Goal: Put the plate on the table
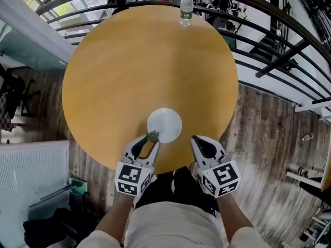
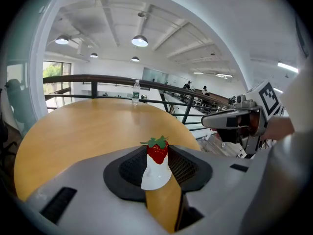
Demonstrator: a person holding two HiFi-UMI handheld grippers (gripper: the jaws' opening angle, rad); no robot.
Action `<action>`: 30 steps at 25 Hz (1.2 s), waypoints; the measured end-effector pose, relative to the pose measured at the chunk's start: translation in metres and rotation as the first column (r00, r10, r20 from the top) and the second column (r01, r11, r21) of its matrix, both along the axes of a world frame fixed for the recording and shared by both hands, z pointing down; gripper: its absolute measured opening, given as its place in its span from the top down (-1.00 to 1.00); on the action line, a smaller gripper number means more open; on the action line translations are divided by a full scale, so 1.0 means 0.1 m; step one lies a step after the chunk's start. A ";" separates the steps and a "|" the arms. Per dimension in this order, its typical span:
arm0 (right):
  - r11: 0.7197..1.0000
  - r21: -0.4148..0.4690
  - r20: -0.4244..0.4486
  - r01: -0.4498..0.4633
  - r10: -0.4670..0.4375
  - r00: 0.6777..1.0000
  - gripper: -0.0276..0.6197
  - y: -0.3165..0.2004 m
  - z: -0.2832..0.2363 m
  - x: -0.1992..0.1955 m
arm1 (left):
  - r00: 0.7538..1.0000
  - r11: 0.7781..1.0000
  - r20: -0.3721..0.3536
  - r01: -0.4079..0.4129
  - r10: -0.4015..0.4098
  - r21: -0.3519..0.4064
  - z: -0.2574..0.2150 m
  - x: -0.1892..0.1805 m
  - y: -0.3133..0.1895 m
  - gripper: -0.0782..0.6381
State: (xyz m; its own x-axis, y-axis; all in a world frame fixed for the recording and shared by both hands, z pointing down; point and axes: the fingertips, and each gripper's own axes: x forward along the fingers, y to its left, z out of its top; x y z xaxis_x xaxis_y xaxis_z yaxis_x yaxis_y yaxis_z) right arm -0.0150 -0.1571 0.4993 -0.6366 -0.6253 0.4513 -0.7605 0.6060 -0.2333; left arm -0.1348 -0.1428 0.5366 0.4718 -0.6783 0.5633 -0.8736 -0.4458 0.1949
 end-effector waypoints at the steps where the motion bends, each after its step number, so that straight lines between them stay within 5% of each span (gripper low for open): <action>1: 1.000 -0.005 0.000 -0.001 0.001 1.000 0.85 -0.01 0.03 -0.01 | 1.000 1.000 0.005 -0.008 0.008 -0.009 0.05 0.01 -0.02 0.36; 18: 0.995 -0.091 0.005 -0.043 0.044 0.999 0.85 -0.15 0.50 0.11 | 0.968 0.973 0.157 -0.173 0.197 -0.151 1.01 0.29 -0.44 0.36; 30: 0.990 -0.123 0.006 -0.067 0.068 0.998 0.85 -0.20 0.64 0.23 | 0.943 0.959 0.226 -0.201 0.245 -0.201 1.37 0.39 -0.56 0.36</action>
State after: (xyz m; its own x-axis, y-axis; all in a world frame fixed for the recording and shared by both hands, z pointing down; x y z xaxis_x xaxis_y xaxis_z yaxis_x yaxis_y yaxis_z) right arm 0.0077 -0.1768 0.5628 -0.6000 -0.6074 0.5206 -0.7958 0.5198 -0.3106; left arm -0.0953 -0.1991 0.6740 0.4317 -0.4536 0.7797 -0.7858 -0.6135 0.0782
